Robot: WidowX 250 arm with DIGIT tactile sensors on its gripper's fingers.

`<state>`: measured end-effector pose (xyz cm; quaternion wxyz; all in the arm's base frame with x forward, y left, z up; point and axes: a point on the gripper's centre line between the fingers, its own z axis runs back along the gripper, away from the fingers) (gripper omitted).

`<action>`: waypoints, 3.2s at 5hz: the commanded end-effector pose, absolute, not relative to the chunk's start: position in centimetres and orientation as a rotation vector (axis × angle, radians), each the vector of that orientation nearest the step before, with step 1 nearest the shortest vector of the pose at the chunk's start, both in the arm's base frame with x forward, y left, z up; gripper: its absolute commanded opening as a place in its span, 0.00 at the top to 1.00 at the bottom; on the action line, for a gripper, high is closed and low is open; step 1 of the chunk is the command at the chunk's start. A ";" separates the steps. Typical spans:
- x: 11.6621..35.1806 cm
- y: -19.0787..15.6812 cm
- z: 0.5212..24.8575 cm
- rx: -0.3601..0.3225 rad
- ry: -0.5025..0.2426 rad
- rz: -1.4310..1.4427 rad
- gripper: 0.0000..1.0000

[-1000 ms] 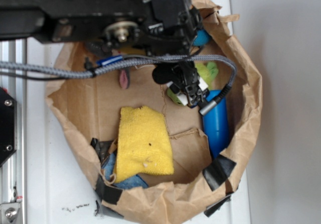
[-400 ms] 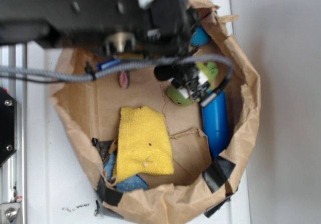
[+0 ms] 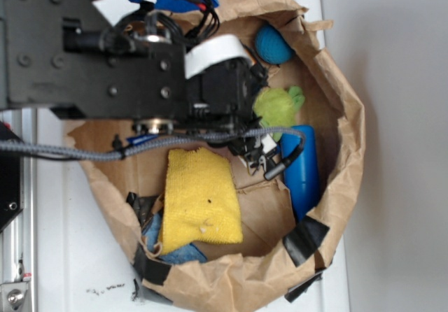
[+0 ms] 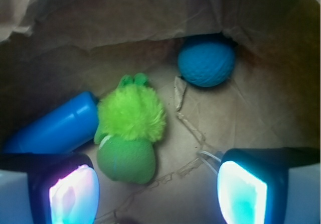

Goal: Grab the blue ball.

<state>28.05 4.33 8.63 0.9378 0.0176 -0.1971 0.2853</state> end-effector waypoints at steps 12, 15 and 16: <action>29.2 9.3 7.0 0.057 -0.533 0.926 0.00; 29.5 9.6 6.4 0.082 -0.589 0.976 0.00; 29.8 9.8 6.6 0.040 -0.635 1.009 0.00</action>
